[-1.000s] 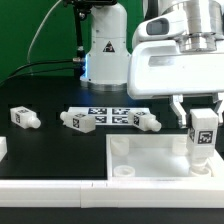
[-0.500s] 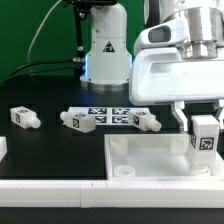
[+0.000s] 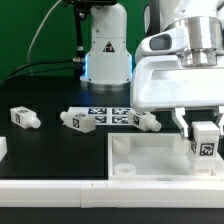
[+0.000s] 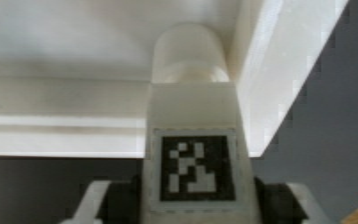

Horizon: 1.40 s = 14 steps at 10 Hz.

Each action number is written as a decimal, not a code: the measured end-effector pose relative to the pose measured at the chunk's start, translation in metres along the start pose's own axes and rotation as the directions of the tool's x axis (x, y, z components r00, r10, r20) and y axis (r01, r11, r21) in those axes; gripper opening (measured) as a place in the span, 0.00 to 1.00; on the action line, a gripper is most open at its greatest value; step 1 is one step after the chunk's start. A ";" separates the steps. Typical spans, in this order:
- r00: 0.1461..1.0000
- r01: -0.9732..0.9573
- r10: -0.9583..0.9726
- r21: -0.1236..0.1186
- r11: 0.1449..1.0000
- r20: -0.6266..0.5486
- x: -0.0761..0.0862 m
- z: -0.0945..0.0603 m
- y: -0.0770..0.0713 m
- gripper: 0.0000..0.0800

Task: Assemble square table

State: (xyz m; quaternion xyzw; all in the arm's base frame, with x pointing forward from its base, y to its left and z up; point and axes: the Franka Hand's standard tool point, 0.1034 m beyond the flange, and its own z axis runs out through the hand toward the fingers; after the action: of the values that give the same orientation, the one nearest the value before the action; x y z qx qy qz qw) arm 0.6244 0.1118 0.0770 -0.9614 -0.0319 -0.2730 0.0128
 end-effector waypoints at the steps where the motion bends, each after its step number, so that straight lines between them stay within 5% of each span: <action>1: 1.000 0.000 0.000 0.000 1.000 0.000 0.000 0.000 0.000 0.36; 2: 1.000 0.000 0.000 0.000 1.000 0.003 0.000 0.000 0.000 0.52; 3: 0.999 0.005 -0.005 0.005 1.000 0.037 0.000 0.001 0.000 0.52; 5: 0.997 -0.002 0.001 0.013 1.000 0.071 0.016 -0.002 0.002 0.78; 8: 0.946 -0.023 0.008 0.041 0.999 0.324 0.021 0.000 -0.002 0.81; 11: 0.872 -0.036 0.009 0.045 0.998 0.489 0.007 0.002 0.001 0.81; 13: 0.811 -0.094 0.065 0.020 0.995 0.582 0.007 -0.001 -0.001 0.81; 14: 0.813 -0.105 0.079 0.011 0.994 0.576 0.007 0.000 0.000 0.67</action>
Offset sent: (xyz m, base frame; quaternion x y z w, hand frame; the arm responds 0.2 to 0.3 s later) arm 0.0117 0.0009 0.0202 0.0323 -0.0597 -0.0111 0.9976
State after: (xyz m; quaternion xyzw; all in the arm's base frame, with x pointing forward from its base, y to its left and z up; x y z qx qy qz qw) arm 0.6302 0.1123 0.0802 -0.9988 0.0065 0.0313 0.0363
